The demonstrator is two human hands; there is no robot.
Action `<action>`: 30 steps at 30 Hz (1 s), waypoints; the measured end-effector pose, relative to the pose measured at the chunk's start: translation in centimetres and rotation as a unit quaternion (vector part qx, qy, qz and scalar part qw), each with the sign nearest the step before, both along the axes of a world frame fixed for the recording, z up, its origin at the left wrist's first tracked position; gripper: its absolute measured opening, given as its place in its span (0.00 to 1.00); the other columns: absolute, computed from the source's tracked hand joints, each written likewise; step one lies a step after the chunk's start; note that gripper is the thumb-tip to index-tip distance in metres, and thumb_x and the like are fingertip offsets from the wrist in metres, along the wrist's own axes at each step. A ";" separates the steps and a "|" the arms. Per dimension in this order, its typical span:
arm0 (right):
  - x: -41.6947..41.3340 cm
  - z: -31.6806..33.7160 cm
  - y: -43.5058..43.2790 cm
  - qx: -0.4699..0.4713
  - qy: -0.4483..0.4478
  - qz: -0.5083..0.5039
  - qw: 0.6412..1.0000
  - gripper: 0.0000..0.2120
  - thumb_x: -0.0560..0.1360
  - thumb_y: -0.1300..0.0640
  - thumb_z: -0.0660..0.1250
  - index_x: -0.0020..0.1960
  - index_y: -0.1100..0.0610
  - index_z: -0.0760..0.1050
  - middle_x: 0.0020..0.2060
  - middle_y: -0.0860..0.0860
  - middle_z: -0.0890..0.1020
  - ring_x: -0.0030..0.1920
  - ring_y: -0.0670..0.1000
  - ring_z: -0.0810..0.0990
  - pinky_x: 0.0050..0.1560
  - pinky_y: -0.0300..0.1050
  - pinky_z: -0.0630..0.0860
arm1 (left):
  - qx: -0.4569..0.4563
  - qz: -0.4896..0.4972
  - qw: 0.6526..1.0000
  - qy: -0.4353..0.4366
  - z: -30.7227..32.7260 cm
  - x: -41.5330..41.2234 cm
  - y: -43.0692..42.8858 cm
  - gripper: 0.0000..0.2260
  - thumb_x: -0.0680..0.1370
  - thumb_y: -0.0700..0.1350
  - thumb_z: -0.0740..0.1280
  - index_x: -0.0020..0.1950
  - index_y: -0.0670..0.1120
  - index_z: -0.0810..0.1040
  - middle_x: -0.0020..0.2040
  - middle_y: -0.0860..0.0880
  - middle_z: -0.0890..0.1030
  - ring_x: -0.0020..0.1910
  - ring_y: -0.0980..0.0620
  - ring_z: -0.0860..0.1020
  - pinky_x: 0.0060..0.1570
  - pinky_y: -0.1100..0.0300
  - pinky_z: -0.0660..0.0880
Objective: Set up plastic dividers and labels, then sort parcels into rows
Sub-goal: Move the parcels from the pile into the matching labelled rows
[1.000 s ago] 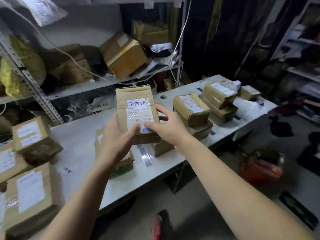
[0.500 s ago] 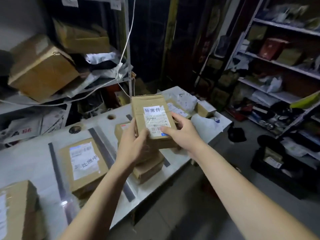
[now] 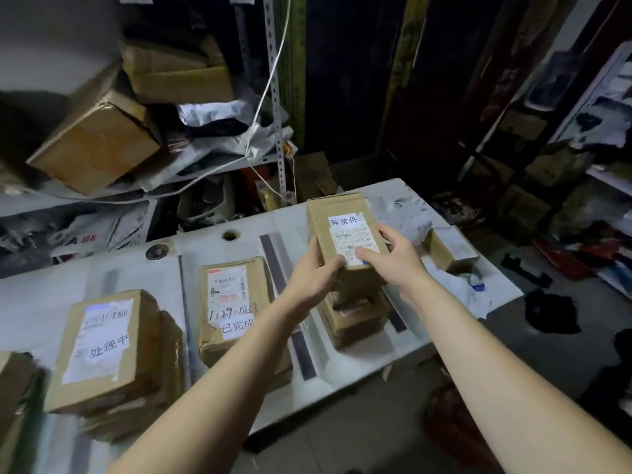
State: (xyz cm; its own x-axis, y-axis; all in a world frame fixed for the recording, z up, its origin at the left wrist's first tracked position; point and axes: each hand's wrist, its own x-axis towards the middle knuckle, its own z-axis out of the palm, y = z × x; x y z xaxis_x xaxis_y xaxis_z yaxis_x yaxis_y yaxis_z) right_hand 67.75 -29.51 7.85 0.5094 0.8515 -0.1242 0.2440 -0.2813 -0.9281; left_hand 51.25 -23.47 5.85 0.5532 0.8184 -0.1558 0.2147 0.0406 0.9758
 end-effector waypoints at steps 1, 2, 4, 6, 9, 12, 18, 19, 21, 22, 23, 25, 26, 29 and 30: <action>0.9 -0.4 0.4 -0.008 0.001 0.009 1.000 0.26 0.74 0.58 0.76 0.70 0.47 0.74 0.60 0.44 0.83 0.59 0.46 0.81 0.49 0.40 0.79 | -0.005 0.004 1.000 0.007 -0.3 0.8 0.0 0.23 0.83 0.46 0.65 0.77 0.54 0.64 0.67 0.53 0.79 0.62 0.53 0.80 0.56 0.57 0.80; 1.6 -0.7 0.8 -0.016 -0.003 0.018 1.000 0.27 0.74 0.57 0.77 0.70 0.47 0.74 0.60 0.44 0.83 0.59 0.47 0.81 0.50 0.40 0.79 | -0.009 0.006 1.000 0.012 -0.6 1.4 0.0 0.23 0.83 0.47 0.65 0.77 0.54 0.63 0.68 0.53 0.78 0.62 0.53 0.79 0.56 0.59 0.80; 2.6 -1.1 1.4 -0.033 -0.029 0.044 0.998 0.26 0.74 0.55 0.77 0.70 0.48 0.74 0.60 0.44 0.83 0.59 0.47 0.81 0.52 0.42 0.79 | -0.010 0.008 1.000 0.019 -1.1 2.0 0.0 0.27 0.82 0.51 0.66 0.79 0.56 0.60 0.70 0.54 0.76 0.65 0.52 0.79 0.60 0.55 0.80; 2.8 -0.7 2.0 -0.062 -0.104 0.069 0.990 0.25 0.74 0.50 0.75 0.70 0.48 0.73 0.60 0.42 0.81 0.59 0.47 0.79 0.55 0.45 0.77 | -0.017 0.013 0.999 0.037 -1.0 2.1 0.0 0.28 0.82 0.53 0.66 0.80 0.57 0.59 0.72 0.53 0.75 0.66 0.53 0.77 0.61 0.56 0.78; 1.8 0.4 2.9 -0.102 -0.299 0.096 0.944 0.28 0.75 0.43 0.72 0.72 0.48 0.70 0.68 0.48 0.76 0.67 0.55 0.74 0.64 0.56 0.72 | 0.032 0.023 0.991 0.128 0.4 0.8 0.0 0.32 0.82 0.60 0.63 0.83 0.54 0.56 0.79 0.51 0.67 0.71 0.54 0.71 0.64 0.60 0.73; -1.8 2.3 4.3 -0.043 -0.384 0.142 0.911 0.32 0.77 0.42 0.69 0.77 0.49 0.66 0.77 0.48 0.67 0.75 0.55 0.64 0.73 0.58 0.62 | 0.155 0.091 0.948 0.264 2.1 -3.5 -0.3 0.37 0.80 0.65 0.60 0.84 0.51 0.53 0.82 0.48 0.61 0.79 0.47 0.62 0.76 0.48 0.63; -13.4 3.9 6.9 0.016 -0.390 0.298 0.871 0.29 0.77 0.42 0.68 0.76 0.48 0.67 0.75 0.47 0.70 0.75 0.52 0.65 0.72 0.55 0.66 | 0.246 0.195 0.839 0.445 5.3 -17.9 -3.1 0.36 0.80 0.60 0.63 0.84 0.53 0.52 0.84 0.51 0.53 0.80 0.48 0.58 0.75 0.52 0.59; -15.7 4.0 7.1 0.014 -0.396 0.318 0.862 0.29 0.78 0.42 0.67 0.76 0.47 0.67 0.75 0.46 0.69 0.75 0.52 0.65 0.71 0.54 0.65 | 0.244 0.207 0.821 0.473 5.7 -20.5 -3.8 0.36 0.80 0.60 0.63 0.84 0.52 0.53 0.84 0.50 0.54 0.80 0.47 0.58 0.76 0.53 0.58; -20.6 4.2 7.0 0.019 -0.411 0.353 0.840 0.29 0.78 0.42 0.66 0.77 0.47 0.66 0.76 0.45 0.68 0.76 0.52 0.64 0.70 0.54 0.64 | 0.236 0.234 0.789 0.517 6.1 -25.7 -5.1 0.35 0.81 0.62 0.62 0.84 0.52 0.55 0.84 0.49 0.56 0.80 0.46 0.59 0.76 0.52 0.58; -23.1 4.3 6.9 0.027 -0.418 0.368 0.830 0.30 0.78 0.41 0.66 0.77 0.47 0.65 0.76 0.46 0.68 0.76 0.52 0.64 0.71 0.55 0.64 | 0.230 0.249 0.775 0.533 6.2 -28.4 -5.9 0.35 0.80 0.62 0.60 0.83 0.51 0.55 0.83 0.48 0.57 0.80 0.45 0.59 0.76 0.51 0.59; -25.6 4.4 6.8 0.036 -0.424 0.381 0.821 0.31 0.77 0.41 0.67 0.77 0.47 0.66 0.76 0.46 0.69 0.76 0.52 0.64 0.71 0.55 0.64 | 0.226 0.261 0.762 0.547 6.3 -31.0 -6.6 0.35 0.79 0.64 0.58 0.83 0.50 0.57 0.82 0.48 0.59 0.79 0.45 0.61 0.75 0.51 0.60; -30.6 4.6 6.4 0.053 -0.432 0.405 0.804 0.30 0.77 0.41 0.67 0.77 0.48 0.66 0.74 0.47 0.70 0.74 0.54 0.66 0.70 0.56 0.66 | 0.220 0.282 0.741 0.569 6.4 -36.4 -8.0 0.37 0.77 0.66 0.55 0.82 0.49 0.59 0.81 0.47 0.63 0.78 0.45 0.63 0.74 0.50 0.62; -33.1 4.7 6.2 0.058 -0.434 0.417 0.797 0.30 0.77 0.41 0.67 0.77 0.49 0.66 0.74 0.48 0.71 0.74 0.54 0.66 0.71 0.56 0.67 | 0.211 0.292 0.737 0.572 6.3 -39.2 -8.7 0.36 0.78 0.65 0.58 0.82 0.49 0.58 0.81 0.48 0.62 0.78 0.46 0.62 0.75 0.50 0.62; -40.7 5.0 5.0 0.074 -0.443 0.430 0.783 0.30 0.77 0.41 0.67 0.77 0.48 0.66 0.74 0.47 0.71 0.74 0.54 0.67 0.71 0.55 0.67 | 0.195 0.313 0.725 0.581 6.1 -47.5 -11.2 0.35 0.80 0.63 0.61 0.83 0.51 0.55 0.82 0.51 0.59 0.80 0.48 0.59 0.76 0.51 0.61; -43.2 5.1 4.5 0.077 -0.442 0.432 0.782 0.30 0.77 0.41 0.67 0.77 0.47 0.66 0.74 0.47 0.71 0.74 0.53 0.67 0.71 0.56 0.67 | 0.190 0.319 0.721 0.585 5.9 -50.2 -12.0 0.35 0.80 0.63 0.61 0.83 0.51 0.55 0.82 0.51 0.59 0.80 0.49 0.58 0.77 0.51 0.60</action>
